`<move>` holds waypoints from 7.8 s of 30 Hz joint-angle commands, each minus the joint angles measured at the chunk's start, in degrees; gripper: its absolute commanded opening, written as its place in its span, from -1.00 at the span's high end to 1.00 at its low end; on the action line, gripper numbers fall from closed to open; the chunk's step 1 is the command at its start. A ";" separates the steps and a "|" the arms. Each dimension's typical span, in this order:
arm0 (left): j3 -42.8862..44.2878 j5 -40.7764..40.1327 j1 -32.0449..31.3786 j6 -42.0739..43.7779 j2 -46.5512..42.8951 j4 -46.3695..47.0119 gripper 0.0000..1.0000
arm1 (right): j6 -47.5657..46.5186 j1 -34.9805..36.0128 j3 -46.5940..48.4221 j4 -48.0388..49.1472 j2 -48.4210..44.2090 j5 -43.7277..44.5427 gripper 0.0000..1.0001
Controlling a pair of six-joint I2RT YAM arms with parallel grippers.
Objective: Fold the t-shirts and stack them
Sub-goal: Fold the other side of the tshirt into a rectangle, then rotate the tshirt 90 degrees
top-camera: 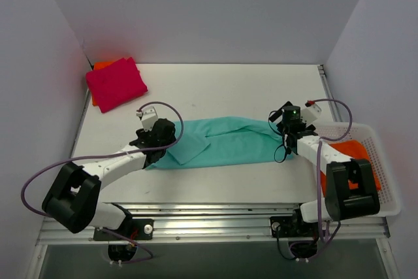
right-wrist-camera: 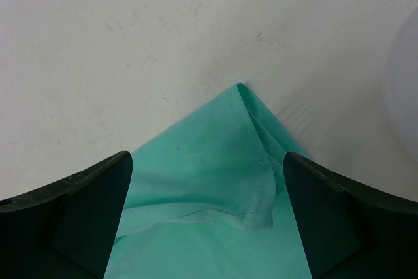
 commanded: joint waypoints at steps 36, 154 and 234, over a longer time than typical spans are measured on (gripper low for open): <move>6.36 16.19 16.74 5.90 17.21 19.58 0.41 | -3.21 -4.87 15.67 5.31 26.00 -5.07 -0.23; 13.53 20.67 16.91 -1.58 25.20 16.60 0.95 | -6.55 -9.09 24.56 8.74 34.53 -10.35 1.00; 13.94 30.00 9.82 7.77 2.45 0.76 -0.88 | 18.01 66.35 12.35 -29.61 0.60 43.90 -1.00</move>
